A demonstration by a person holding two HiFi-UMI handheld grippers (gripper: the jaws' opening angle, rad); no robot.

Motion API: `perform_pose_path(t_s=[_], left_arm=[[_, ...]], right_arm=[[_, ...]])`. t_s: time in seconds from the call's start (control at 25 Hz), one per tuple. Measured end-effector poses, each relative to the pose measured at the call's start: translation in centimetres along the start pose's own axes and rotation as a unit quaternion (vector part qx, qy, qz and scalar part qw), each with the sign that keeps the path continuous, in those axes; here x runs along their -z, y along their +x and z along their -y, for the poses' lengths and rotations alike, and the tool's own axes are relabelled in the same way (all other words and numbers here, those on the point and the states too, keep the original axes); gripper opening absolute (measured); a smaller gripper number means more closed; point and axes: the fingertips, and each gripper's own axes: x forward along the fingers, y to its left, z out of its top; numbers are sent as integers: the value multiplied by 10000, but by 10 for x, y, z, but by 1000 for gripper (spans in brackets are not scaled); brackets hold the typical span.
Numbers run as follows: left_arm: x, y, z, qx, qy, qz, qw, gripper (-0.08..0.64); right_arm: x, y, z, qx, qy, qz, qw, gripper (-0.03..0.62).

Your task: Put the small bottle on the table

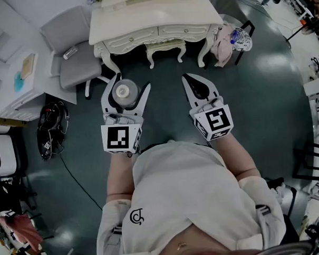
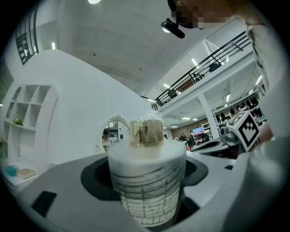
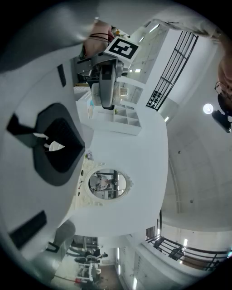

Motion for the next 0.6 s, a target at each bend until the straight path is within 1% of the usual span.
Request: perform_pose_path(t_s=[0.36,0.6], left_arm=[[-1,1,1,25,-11,-8,10000,353],[-2,4,4,47,-16,-23,10000,353]], right_arm=[[0,0,0,-21,12,-8,10000,5],[2,0,6,-26,356,19,9994,6]])
